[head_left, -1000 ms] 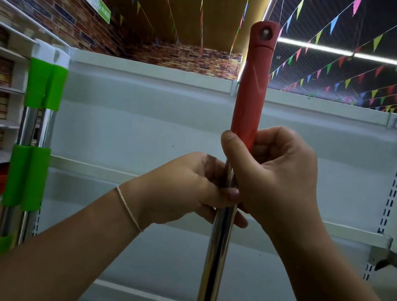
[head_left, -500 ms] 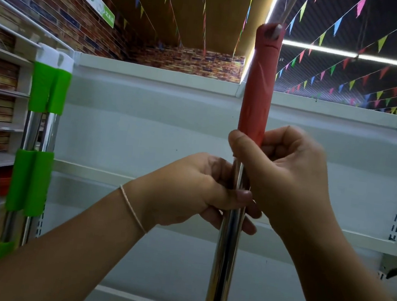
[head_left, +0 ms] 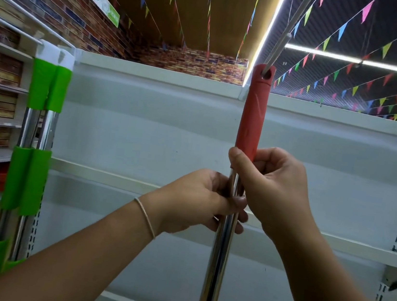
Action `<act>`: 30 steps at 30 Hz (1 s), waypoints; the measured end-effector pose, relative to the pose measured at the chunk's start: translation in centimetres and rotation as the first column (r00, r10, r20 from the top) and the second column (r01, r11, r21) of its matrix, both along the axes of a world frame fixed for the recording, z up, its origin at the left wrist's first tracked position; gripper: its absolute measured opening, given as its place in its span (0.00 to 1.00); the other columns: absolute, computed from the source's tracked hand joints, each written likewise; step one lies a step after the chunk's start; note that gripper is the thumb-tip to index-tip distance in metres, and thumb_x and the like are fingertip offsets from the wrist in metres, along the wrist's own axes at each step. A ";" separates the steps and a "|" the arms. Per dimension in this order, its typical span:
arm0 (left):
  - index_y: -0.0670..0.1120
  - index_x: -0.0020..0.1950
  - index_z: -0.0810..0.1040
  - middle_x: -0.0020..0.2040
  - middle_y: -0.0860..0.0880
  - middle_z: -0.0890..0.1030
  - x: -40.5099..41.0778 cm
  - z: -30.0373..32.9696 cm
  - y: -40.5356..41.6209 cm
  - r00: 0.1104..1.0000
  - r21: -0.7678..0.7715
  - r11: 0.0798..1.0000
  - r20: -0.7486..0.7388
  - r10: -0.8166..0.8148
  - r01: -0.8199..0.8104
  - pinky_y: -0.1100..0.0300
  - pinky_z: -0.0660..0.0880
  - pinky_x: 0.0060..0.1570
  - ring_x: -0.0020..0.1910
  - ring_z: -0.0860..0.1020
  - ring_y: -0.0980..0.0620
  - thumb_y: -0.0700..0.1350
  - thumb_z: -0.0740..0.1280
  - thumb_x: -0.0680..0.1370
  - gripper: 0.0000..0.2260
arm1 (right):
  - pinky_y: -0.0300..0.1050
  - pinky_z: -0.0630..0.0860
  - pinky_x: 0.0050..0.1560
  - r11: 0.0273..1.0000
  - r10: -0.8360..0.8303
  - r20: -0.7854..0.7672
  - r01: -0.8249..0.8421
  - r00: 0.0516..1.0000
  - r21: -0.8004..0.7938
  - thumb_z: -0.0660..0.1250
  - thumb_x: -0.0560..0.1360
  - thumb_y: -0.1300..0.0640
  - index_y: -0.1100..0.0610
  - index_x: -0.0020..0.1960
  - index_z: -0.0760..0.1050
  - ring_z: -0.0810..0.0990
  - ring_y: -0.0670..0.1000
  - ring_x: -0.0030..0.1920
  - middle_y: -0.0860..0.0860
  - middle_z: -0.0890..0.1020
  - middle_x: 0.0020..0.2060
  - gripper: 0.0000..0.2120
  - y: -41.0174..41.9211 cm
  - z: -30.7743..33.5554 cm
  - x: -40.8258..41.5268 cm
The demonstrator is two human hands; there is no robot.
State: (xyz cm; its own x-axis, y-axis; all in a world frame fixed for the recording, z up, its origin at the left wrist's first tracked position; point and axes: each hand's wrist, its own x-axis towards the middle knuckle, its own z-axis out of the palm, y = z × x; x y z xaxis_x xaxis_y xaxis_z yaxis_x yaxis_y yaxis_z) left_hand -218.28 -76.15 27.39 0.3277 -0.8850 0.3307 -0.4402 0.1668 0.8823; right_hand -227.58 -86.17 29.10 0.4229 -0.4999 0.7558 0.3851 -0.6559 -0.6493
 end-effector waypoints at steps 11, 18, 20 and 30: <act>0.37 0.56 0.77 0.45 0.43 0.83 3.3 -0.5 -3.8 0.991 -0.008 0.991 0.009 0.136 -0.136 0.44 0.80 0.55 0.48 0.84 0.42 0.42 0.63 0.81 0.09 | 0.49 0.80 0.32 1.000 -0.017 -0.033 0.017 0.999 0.017 0.75 0.71 0.50 0.58 0.43 0.78 0.80 0.47 0.25 0.49 0.80 0.27 0.12 -3.7 -0.2 4.3; 0.39 0.53 0.77 0.45 0.43 0.84 4.9 -1.0 -6.4 0.981 -0.048 0.980 0.001 0.194 -0.194 0.50 0.82 0.51 0.46 0.85 0.46 0.43 0.63 0.82 0.08 | 0.49 0.78 0.27 0.998 -0.042 -0.073 0.045 0.996 0.042 0.74 0.72 0.50 0.58 0.43 0.78 0.79 0.51 0.24 0.47 0.78 0.24 0.12 -5.9 0.1 6.6; 0.40 0.53 0.77 0.45 0.43 0.83 5.2 -1.1 -7.2 0.974 -0.054 0.973 0.012 0.225 -0.224 0.50 0.82 0.51 0.46 0.85 0.46 0.43 0.63 0.82 0.08 | 0.52 0.79 0.28 0.997 -0.051 -0.084 0.055 0.995 0.054 0.74 0.72 0.49 0.57 0.43 0.79 0.79 0.53 0.25 0.48 0.78 0.25 0.11 -6.4 0.1 7.3; 0.39 0.53 0.79 0.45 0.42 0.85 6.9 -1.8 -9.4 0.956 -0.053 0.959 0.081 0.282 -0.279 0.57 0.79 0.40 0.45 0.85 0.47 0.44 0.62 0.82 0.10 | 0.56 0.82 0.37 0.991 -0.100 -0.121 0.110 0.988 0.074 0.74 0.71 0.46 0.55 0.42 0.78 0.81 0.51 0.31 0.49 0.79 0.30 0.12 -8.2 -0.5 9.1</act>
